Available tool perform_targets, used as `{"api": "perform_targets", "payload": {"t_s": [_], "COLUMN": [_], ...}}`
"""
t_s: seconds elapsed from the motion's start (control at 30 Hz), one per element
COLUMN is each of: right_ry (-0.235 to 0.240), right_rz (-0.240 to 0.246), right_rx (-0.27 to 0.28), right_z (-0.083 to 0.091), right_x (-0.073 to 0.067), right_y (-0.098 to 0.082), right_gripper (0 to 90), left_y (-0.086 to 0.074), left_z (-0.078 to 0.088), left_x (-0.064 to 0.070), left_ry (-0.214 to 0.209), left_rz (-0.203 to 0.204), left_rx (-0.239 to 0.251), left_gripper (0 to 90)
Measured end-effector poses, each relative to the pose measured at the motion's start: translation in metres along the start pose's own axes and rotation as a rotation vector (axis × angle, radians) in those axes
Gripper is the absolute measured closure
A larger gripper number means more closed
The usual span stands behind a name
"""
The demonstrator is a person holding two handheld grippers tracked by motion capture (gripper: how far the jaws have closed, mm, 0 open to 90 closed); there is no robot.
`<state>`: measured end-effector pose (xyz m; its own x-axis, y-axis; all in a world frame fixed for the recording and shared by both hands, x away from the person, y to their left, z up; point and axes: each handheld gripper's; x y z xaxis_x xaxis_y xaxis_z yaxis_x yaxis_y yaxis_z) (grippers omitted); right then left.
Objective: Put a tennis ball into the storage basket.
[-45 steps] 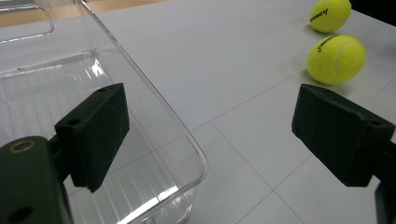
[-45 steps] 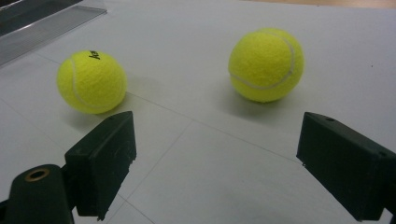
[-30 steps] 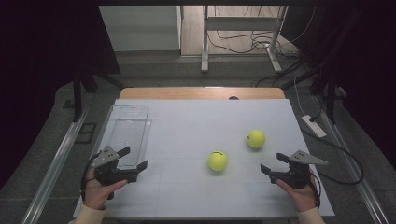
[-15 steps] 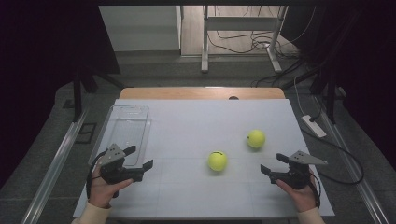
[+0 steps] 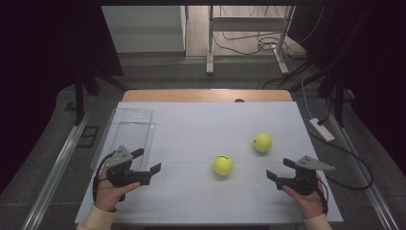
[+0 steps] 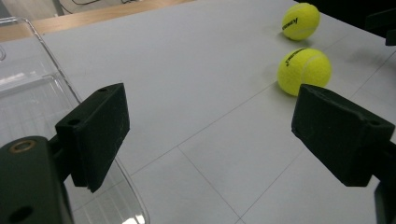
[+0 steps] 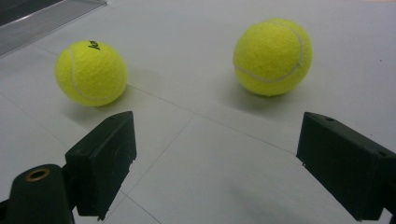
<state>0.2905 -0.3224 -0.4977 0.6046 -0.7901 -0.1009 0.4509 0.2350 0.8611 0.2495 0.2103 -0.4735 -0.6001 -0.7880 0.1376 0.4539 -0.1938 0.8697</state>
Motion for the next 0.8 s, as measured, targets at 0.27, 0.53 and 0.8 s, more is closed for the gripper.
{"api": "perform_targets", "payload": {"t_s": [0.27, 0.53, 0.8], "right_ry": [0.001, -0.001, 0.000], "right_rz": [0.003, 0.011, 0.009], "right_rx": [0.001, -0.011, -0.010], "right_z": [-0.001, -0.003, -0.003], "right_x": [-0.001, -0.002, -0.001], "right_y": [0.000, -0.001, -0.001], "right_gripper": [11.6, 11.6, 11.6], "left_y": [0.004, 0.006, 0.010], "left_z": [-0.006, -0.010, -0.014], "left_x": [0.005, 0.006, 0.010], "left_ry": [-0.012, -0.021, -0.033], "left_rz": [-0.011, -0.016, -0.030], "left_rx": [-0.011, -0.016, -0.017], "left_gripper": [12.5, 12.6, 12.6]}}
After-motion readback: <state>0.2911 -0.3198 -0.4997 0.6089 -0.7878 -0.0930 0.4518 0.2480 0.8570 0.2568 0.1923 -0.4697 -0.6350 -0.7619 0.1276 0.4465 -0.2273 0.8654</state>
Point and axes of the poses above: each handheld gripper's, and its own axes: z roughly backward along the jaws, y roughly out of its top, x roughly to its right
